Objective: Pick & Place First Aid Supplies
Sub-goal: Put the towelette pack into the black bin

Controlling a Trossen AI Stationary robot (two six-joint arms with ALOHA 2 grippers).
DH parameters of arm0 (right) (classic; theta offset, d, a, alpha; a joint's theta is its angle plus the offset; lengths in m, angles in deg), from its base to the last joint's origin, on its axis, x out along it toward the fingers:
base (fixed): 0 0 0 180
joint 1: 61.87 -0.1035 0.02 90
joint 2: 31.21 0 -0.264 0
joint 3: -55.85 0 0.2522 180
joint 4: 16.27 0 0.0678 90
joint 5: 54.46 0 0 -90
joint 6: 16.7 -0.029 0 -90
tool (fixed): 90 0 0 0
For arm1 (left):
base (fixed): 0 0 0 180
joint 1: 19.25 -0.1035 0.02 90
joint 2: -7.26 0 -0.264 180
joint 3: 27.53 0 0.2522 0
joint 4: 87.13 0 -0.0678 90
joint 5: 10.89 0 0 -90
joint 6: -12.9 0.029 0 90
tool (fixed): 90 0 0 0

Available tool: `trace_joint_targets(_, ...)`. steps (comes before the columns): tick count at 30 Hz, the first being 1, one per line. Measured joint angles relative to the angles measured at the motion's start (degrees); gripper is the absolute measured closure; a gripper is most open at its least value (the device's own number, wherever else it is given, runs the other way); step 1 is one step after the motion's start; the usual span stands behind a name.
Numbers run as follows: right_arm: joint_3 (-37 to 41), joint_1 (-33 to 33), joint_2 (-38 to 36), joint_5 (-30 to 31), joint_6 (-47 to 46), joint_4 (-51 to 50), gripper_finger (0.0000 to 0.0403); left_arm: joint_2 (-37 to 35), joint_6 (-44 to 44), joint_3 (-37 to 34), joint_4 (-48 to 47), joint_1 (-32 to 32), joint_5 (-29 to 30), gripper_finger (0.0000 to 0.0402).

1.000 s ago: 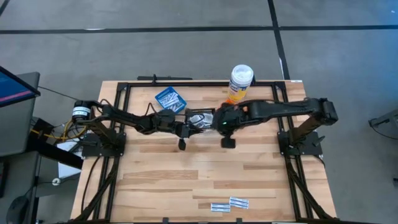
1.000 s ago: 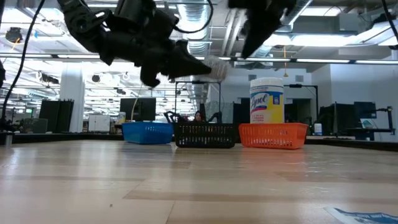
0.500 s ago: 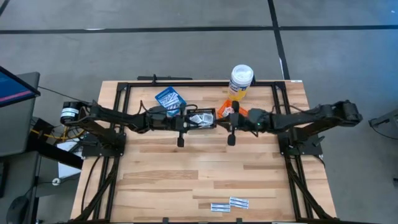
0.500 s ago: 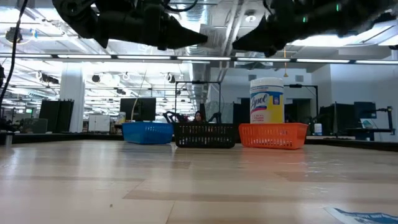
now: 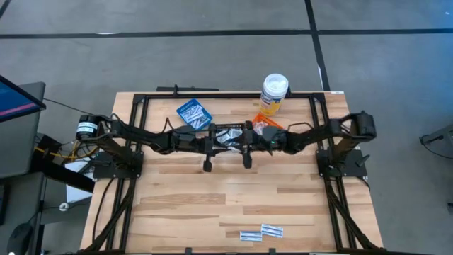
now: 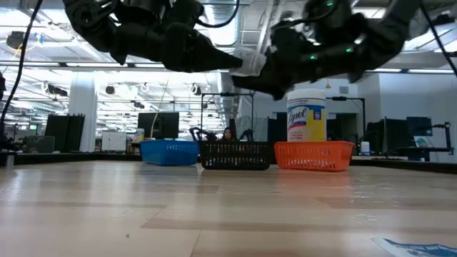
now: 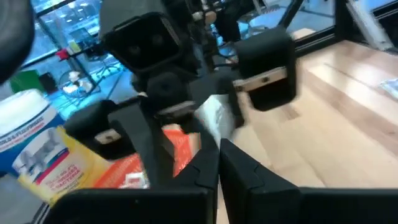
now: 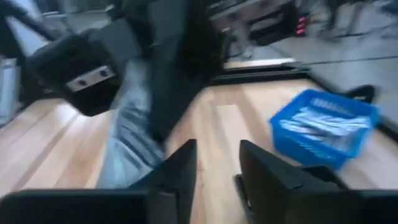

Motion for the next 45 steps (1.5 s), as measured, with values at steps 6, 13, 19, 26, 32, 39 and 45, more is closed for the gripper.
trace_joint_targets(6,-5.81,2.08,3.91,-6.03,0.21,-7.75,0.0236,-0.13,-0.04,-0.07,-2.41,-1.45,6.03,0.0395)
trace_joint_targets(13,-6.9,5.31,4.83,-6.69,1.88,-9.39,0.0214,-0.17,-0.24,0.04,-4.21,-2.29,9.6,0.0393)
trace_joint_targets(19,-6.99,4.54,4.22,-9.32,1.11,-12.27,0.0224,-0.17,-0.24,0.04,-5.02,-2.17,14.77,0.0393)
trace_joint_targets(26,-6.97,2.93,4.16,-9.32,1.42,-15.75,0.0235,-0.17,-0.24,0.04,-4.95,-1.11,20.09,0.0394)
trace_joint_targets(32,-6.9,2.96,1.72,-3.48,1.44,-17.76,0.023,-0.24,0.13,0.04,-4.93,1.02,19.51,0.0393)
trace_joint_targets(39,-7.01,2.93,-3.1,-3.27,1.44,-24.32,0.0232,-0.22,1.32,0.04,-4.82,1.52,19.63,0.0392)
trace_joint_targets(45,-6.99,2.95,-4.11,-3.28,1.44,-23.9,0.0234,-0.22,1.51,0.04,-4.8,1.47,18.82,0.0393)
